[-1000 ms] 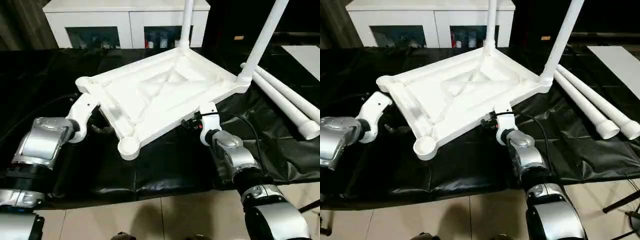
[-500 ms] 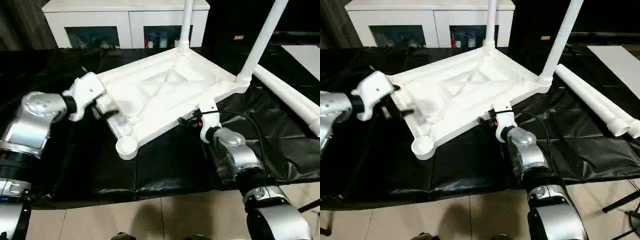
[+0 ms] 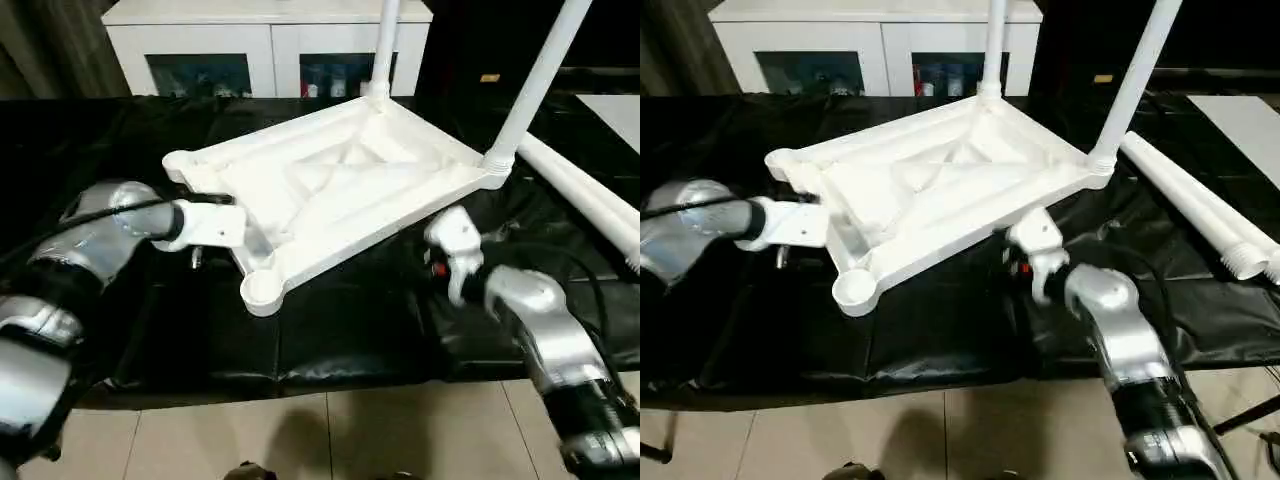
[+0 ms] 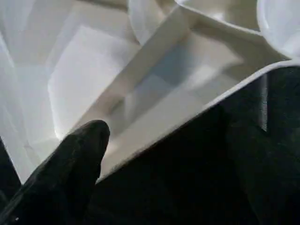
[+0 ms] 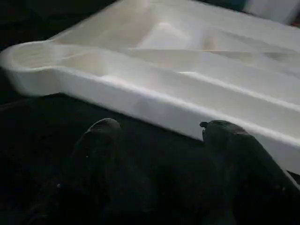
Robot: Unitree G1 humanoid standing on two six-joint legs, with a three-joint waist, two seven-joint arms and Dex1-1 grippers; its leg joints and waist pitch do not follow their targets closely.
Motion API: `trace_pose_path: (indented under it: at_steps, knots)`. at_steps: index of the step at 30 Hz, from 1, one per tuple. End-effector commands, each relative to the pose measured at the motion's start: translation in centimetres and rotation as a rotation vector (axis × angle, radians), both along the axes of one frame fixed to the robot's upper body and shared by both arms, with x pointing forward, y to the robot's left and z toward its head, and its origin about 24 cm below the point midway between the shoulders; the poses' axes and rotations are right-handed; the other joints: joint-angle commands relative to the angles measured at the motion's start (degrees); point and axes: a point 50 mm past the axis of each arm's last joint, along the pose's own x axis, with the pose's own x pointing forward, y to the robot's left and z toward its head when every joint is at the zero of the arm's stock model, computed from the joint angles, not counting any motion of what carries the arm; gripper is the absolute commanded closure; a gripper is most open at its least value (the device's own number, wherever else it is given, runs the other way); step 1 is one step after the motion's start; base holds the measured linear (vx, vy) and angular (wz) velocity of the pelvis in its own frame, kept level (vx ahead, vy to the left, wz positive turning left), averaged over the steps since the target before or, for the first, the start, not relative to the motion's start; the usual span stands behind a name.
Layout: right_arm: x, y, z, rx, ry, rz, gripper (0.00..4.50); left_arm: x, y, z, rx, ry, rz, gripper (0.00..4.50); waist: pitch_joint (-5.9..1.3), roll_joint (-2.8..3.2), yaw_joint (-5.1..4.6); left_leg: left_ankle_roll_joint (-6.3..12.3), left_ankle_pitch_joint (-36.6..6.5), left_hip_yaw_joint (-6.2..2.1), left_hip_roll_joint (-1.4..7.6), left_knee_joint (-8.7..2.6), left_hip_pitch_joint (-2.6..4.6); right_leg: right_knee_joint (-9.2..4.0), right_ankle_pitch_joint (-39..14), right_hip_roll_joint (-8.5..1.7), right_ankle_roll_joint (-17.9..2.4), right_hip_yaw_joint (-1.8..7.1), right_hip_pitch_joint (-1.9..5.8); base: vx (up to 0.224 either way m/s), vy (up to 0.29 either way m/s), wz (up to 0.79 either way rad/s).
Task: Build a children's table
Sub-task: Rotate table base
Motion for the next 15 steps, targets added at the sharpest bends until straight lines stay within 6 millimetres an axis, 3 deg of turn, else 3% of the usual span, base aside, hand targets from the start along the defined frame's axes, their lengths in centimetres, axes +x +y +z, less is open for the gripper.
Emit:
trace_pose_path:
  at_steps: [1, 10, 15]
  knots:
    - [-0.6, 0.6, 1.0, 0.008, -0.007, 0.065, 1.27, 0.5, -0.3, -0.3, 0.044, -0.032, -0.023, 0.09, -4.64, 0.27, 0.15, 0.62, -11.78, -0.82, 2.24, -4.01, 1.10, -3.80, -2.76, -3.40, -13.39, 2.30, 3.45, 0.000, 0.000, 0.00]
    - [-1.1, 1.0, 1.3, -0.004, 0.005, 0.060, 1.27, 0.6, -0.1, -2.2, 0.129, 0.057, 0.009, 0.09, -4.72, 0.01, 0.79, 0.30, -10.95, -0.86, 2.34, -3.92, 1.29, -3.87, -3.32, -3.77, -14.05, 2.33, 3.12, 0.000, 0.000, 0.00]
    - [-1.5, 1.1, 1.4, -0.005, 0.027, 0.092, 1.27, 0.3, -0.4, -2.8, 0.135, 0.157, 0.003, 0.60, -4.71, -0.08, 0.79, 0.82, -10.34, -0.85, 2.25, -3.86, 1.14, -3.81, -1.73, -3.79, -14.49, 2.35, 3.37, 0.000, 0.000, 0.00]
